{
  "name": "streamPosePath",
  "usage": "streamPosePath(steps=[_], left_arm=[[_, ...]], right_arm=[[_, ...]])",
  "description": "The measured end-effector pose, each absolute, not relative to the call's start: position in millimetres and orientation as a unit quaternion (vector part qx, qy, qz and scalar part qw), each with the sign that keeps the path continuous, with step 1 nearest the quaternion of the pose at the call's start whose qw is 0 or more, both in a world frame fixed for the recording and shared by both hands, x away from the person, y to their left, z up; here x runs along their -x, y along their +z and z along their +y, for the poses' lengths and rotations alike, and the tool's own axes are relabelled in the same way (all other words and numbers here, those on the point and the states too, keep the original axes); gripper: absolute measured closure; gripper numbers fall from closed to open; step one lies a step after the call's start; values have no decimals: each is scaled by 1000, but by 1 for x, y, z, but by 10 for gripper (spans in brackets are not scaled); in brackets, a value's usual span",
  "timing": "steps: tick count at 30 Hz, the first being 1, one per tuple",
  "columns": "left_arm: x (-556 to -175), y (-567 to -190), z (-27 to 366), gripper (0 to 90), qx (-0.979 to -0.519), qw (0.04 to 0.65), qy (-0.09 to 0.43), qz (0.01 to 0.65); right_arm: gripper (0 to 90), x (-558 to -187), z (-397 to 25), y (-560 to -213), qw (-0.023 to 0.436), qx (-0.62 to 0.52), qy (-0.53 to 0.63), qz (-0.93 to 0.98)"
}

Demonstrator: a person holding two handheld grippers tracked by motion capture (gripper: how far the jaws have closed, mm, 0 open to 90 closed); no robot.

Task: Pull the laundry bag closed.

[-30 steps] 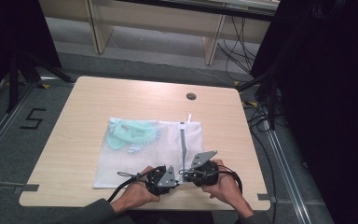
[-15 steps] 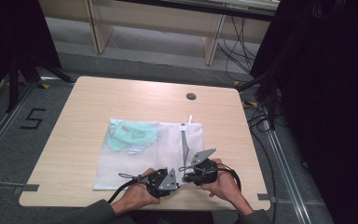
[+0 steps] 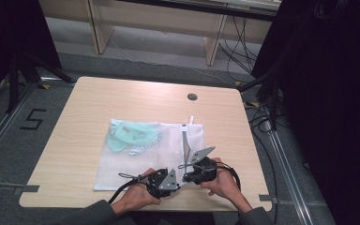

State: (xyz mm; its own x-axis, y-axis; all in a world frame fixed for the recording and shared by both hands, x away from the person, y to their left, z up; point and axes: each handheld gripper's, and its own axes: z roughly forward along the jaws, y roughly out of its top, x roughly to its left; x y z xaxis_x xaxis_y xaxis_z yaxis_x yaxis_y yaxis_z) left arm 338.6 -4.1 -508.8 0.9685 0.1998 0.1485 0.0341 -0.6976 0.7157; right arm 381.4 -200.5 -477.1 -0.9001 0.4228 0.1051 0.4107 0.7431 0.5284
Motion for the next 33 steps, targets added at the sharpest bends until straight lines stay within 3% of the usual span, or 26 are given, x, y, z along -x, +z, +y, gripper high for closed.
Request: streamPosePath(steps=[15,18,24,33], left_arm=[[-338,-511,-3,890,-909,395,105,85],[-337,-511,-6,883,-910,387,131,70],[-336,-511,-9,788,-899,400,159,86],[-336,-511,-12,868,-899,400,165,69]], right_arm=[[868,-385,-198,-479,3,-229,280,932],[868,-385,-200,-478,5,-233,281,931],[867,-385,-201,-475,4,-233,282,931],[867,-384,-200,-476,6,-234,281,931]])
